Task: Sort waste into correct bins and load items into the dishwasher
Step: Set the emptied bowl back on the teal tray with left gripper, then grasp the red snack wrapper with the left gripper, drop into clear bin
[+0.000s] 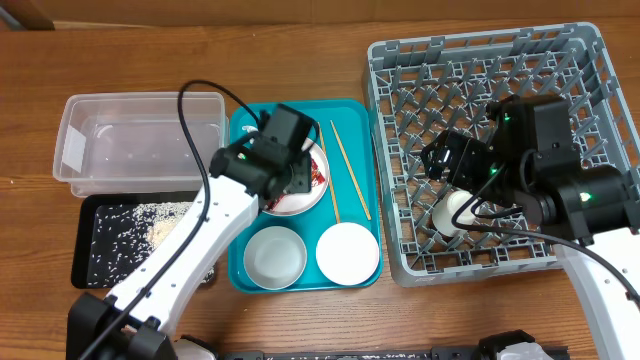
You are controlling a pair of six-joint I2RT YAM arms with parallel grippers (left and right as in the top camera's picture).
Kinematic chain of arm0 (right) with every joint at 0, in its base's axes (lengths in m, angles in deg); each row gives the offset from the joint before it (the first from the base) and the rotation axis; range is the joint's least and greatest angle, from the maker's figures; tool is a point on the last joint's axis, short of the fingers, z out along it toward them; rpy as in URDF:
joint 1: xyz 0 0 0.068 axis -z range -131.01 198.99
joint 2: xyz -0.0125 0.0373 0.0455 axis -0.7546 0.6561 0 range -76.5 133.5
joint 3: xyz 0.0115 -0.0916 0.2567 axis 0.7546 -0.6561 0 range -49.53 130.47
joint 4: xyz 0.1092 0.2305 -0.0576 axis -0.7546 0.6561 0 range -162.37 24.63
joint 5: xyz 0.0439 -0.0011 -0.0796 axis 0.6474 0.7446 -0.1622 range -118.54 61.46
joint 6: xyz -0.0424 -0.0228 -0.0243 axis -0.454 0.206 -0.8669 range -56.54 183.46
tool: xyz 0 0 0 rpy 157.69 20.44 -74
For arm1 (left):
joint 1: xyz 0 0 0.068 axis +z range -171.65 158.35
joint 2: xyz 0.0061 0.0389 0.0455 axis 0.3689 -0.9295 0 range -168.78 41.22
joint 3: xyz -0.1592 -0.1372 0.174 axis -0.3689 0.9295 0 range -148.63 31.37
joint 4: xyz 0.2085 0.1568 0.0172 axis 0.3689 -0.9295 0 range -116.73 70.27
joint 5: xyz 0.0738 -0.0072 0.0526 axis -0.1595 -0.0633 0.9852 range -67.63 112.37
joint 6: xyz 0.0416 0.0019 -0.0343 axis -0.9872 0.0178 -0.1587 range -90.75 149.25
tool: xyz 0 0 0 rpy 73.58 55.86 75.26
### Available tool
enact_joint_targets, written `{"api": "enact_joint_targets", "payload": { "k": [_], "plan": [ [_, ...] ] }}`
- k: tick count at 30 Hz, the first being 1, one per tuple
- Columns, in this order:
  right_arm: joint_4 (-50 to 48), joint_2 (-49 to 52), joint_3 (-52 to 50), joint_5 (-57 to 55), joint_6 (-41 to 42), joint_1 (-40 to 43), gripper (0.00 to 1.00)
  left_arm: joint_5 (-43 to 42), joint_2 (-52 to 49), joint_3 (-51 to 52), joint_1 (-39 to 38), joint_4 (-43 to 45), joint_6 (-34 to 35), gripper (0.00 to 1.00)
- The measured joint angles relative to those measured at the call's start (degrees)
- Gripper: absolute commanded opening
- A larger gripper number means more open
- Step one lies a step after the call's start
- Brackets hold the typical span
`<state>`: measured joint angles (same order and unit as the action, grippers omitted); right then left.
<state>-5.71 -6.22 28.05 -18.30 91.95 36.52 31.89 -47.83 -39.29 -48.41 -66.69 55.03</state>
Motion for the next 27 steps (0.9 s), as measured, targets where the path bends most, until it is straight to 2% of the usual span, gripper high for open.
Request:
{"api": "enact_joint_targets", "payload": {
  "k": [5,11,12,13,14,17,22,27],
  "plan": [
    [0.0,2.1,0.0,0.0,0.0,0.0,0.98,-1.0,-6.0,0.0,1.6,6.4,-9.6,0.69],
    [0.6,4.7,0.0,0.0,0.0,0.0,0.98,-3.7,-13.7,0.0,1.6,9.1,-19.3,0.67],
    [0.8,5.0,0.0,0.0,0.0,0.0,0.98,-3.9,-14.8,0.0,1.6,9.4,-20.4,0.63],
    [1.1,5.3,0.0,0.0,0.0,0.0,0.98,-4.0,-15.7,0.0,1.6,9.4,-21.4,0.53],
    [1.4,5.5,0.0,0.0,0.0,0.0,0.98,-4.0,-16.2,0.0,1.6,9.4,-22.1,0.38],
    [1.6,5.9,0.0,0.0,0.0,0.0,0.98,-4.8,-17.0,0.1,1.6,8.7,-23.5,0.04],
    [1.5,6.0,0.0,0.0,0.0,0.0,0.98,-9.4,-17.0,-1.0,1.6,3.5,-24.6,0.04],
    [1.5,6.0,0.0,0.0,0.0,0.0,0.98,-11.2,-16.1,-7.3,1.9,-5.7,-24.2,0.04]
  ]
}}
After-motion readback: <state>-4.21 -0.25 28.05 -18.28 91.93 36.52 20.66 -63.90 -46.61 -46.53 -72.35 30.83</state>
